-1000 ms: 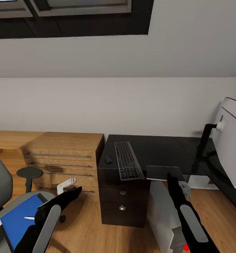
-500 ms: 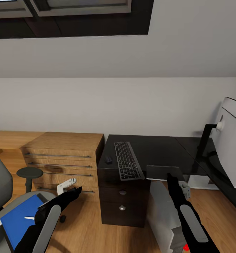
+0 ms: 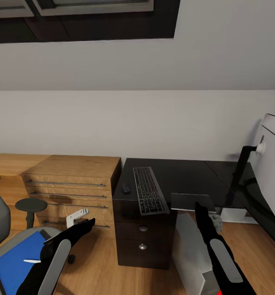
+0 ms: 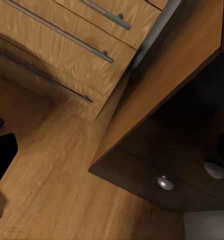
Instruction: In the bedroom, organize the workspace by keeping the computer under the desk, ensuring the monitor is on the desk, placing the keyboard on the desk next to the monitor, placing the mouse on the desk next to the keyboard, moving the folder from the swivel chair onto the desk next to the mouse, stacking the notebook on top of the folder with the pen on top of the notebook, and positioning the swivel chair next to the desk.
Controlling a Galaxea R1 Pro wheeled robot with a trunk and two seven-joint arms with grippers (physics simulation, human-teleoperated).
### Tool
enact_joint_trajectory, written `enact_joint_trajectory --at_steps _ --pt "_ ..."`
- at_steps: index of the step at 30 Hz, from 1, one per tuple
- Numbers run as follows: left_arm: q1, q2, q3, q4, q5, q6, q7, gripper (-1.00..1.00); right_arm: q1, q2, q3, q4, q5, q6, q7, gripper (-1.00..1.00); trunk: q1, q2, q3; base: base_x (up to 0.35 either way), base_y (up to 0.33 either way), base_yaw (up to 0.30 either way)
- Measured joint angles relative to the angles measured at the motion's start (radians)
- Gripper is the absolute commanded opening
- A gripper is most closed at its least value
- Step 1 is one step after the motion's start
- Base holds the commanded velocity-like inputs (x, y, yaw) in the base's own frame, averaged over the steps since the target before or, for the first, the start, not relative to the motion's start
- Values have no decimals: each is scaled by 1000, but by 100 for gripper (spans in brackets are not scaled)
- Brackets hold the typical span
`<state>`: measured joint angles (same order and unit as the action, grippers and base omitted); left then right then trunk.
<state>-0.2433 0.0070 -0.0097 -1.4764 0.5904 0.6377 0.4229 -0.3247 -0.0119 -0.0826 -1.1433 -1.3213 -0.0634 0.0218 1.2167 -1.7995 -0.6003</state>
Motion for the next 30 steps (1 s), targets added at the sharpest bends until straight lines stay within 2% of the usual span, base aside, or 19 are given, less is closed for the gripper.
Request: enact_joint_trajectory --at_steps 4,8,11,18,23,30 --pt "0 6 5 -5 5 5 0 100 0 -12 -6 7 6 -6 -4 -100 0 0 0 33 0 0" --pt "0 -3 9 -3 0 4 1 100 -2 -33 -30 31 28 -3 -26 -100 0 0 0 0 0 0" --pt "0 -6 7 0 -4 5 1 100 -3 -22 -33 40 20 -1 -16 -100 0 0 0 0 0 0" --pt "0 -4 3 3 -9 5 1 100 -3 -33 -65 55 -19 0 19 -100 0 0 0 0 0 0" --pt "0 -4 2 3 -11 5 0 100 -3 -34 -68 56 -21 -1 24 -100 0 0 0 21 0 0" --pt "0 -4 1 3 -11 5 0 100 -3 -34 -70 58 -21 -3 25 -100 0 0 0 174 0 0"
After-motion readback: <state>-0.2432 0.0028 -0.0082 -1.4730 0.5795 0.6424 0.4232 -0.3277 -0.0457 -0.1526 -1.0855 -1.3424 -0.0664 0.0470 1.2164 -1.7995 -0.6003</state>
